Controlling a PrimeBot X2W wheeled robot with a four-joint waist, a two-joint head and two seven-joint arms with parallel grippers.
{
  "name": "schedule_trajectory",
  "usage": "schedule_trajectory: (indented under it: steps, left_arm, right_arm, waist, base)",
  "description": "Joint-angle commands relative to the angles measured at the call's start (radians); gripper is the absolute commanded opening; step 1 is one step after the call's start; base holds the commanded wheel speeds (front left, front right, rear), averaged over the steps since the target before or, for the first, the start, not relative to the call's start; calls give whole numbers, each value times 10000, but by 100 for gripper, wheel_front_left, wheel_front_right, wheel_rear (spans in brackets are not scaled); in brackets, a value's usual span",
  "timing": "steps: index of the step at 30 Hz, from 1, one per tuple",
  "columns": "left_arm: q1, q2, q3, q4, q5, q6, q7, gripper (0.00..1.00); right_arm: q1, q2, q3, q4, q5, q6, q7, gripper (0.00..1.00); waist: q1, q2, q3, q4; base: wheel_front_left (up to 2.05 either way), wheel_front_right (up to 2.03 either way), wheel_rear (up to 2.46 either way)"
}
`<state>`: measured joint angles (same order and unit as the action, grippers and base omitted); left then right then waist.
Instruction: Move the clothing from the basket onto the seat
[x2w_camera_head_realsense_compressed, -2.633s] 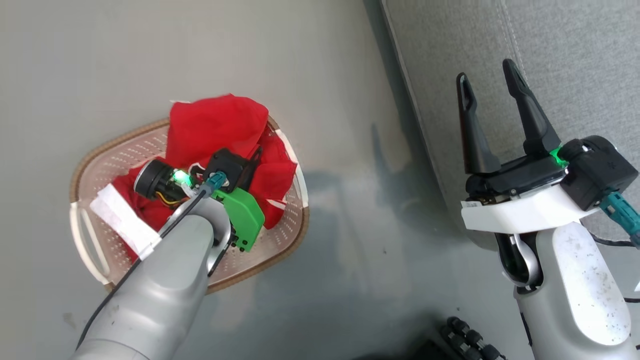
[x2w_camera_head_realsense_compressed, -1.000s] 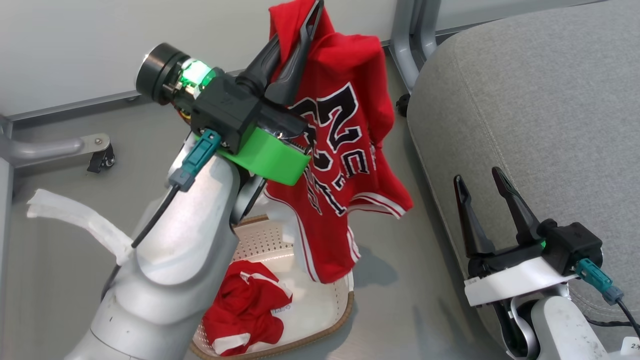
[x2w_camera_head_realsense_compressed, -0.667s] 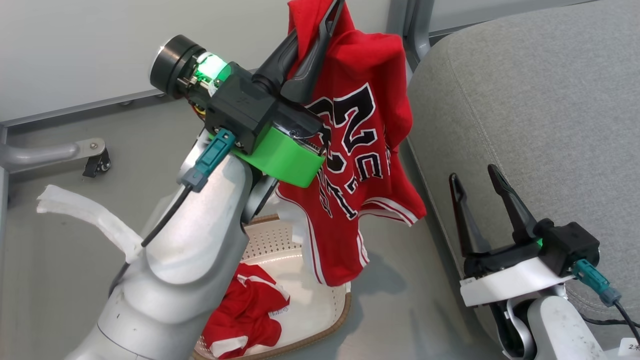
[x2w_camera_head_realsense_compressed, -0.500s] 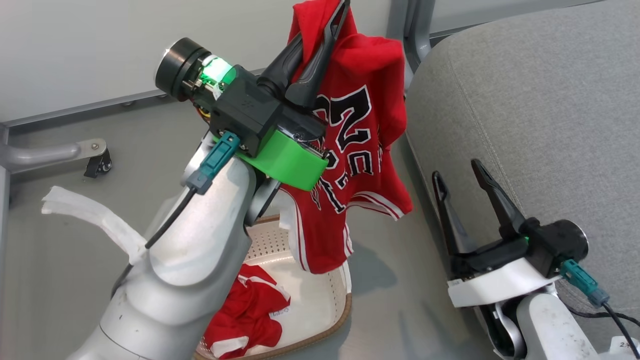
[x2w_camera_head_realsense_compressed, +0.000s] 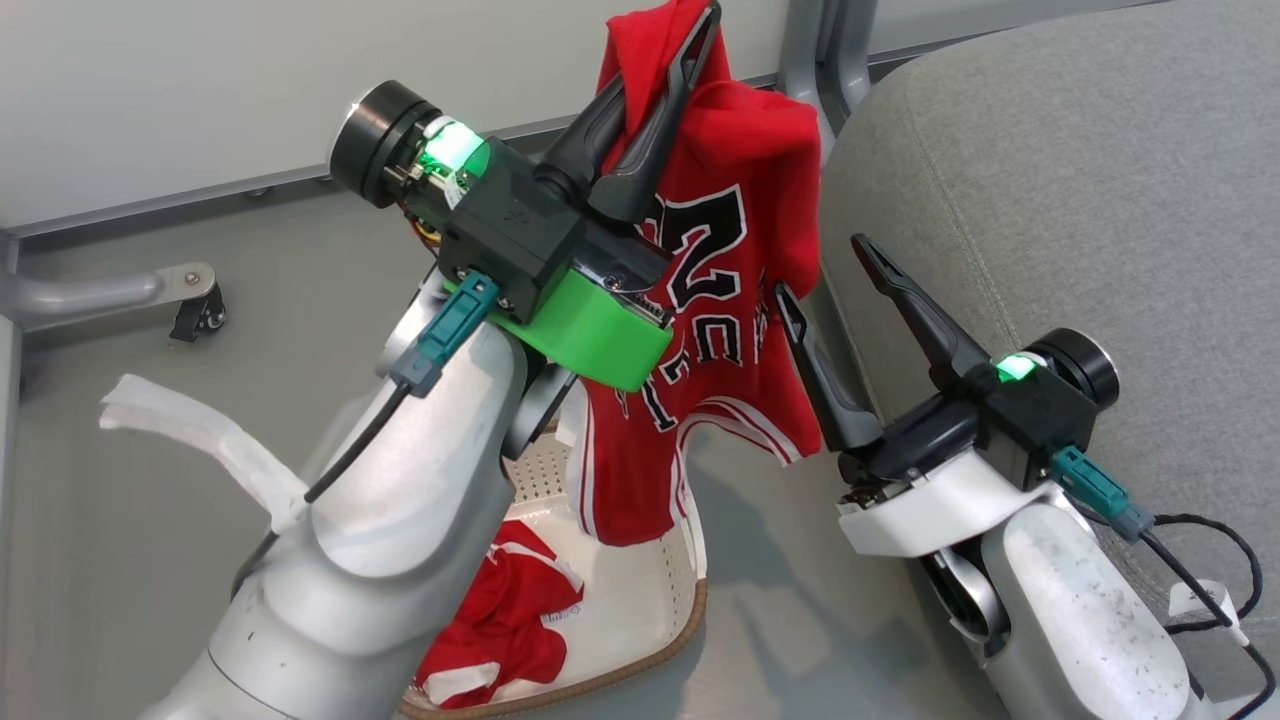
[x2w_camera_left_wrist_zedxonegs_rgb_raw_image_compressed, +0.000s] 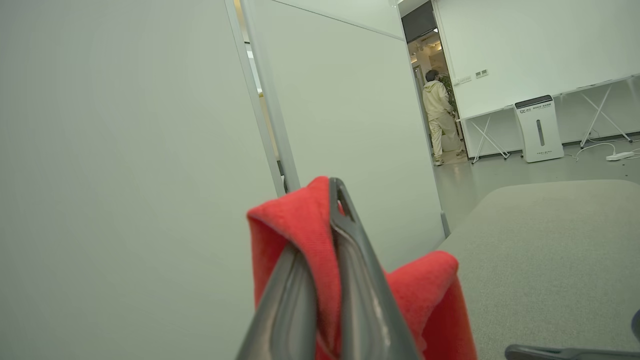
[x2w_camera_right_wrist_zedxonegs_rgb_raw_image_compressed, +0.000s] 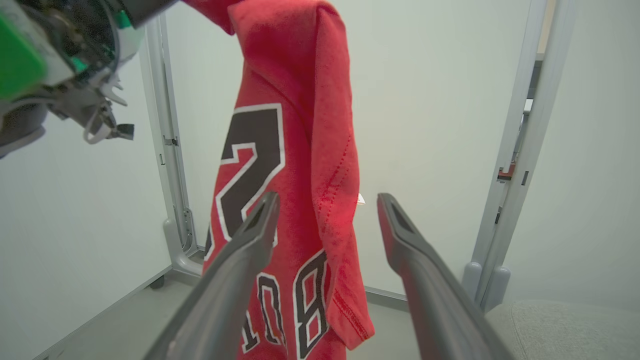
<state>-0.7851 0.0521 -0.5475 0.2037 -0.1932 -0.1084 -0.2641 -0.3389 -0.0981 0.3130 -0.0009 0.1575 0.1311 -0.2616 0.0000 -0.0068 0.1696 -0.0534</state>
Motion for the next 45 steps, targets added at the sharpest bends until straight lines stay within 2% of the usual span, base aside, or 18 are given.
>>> schedule_trajectory:
  steps: [1,9,14,19,35,36,37,38,45]
  left_arm:
    - [19,-7,-26,-53,-88,39,-6,0]
    - [28,-19,-599,-294,-282,66,-6,0]
    - [-39,-21,-1121,-546,-470,223,-6,0]
    - [-117,-21,-1641,-885,-794,457,-7,0]
    - [-278,-21,-2539,-1269,-1313,1011,-6,0]
    - [-264,-21,-2577,-1306,-1341,1037,-7,0]
    - [-255,-21,-2608,-1333,-1359,1066,-7,0]
    - [-251,-21,-2652,-1359,-1386,1079,-7,0]
    - [-127,-21,-2691,-1349,-1429,1140,-7,0]
  right_arm:
    - [-214,-100,128,154,43,-6,-26,100]
    - [-1068,-146,724,1017,174,-8,-26,100]
    - [-1480,-105,1117,1690,277,-8,-26,100]
    - [-1739,61,1027,2271,303,-8,-27,100]
    - [-1727,473,415,2054,37,-8,-27,100]
    - [-1713,475,417,2089,149,-8,-26,76]
    - [-1710,478,419,2098,209,-8,-27,15]
    - [-1716,480,413,2098,245,-8,-26,0]
    - [-1522,480,404,2044,384,-8,-26,0]
  waist:
    - [0,68,43,53]
    - [0,68,190,274]
    - [0,68,248,381]
    - [0,68,282,478]
    - [0,68,269,642]
    - [0,68,266,658]
    - [0,68,267,671]
    - [0,68,271,685]
    - [0,68,239,756]
  base:
    - [0,0,0]
    - [0,0,0]
    - [0,0,0]
    - [0,0,0]
    - [0,0,0]
    - [0,0,0]
    - [0,0,0]
    - [0,0,0]
    - [0,0,0]
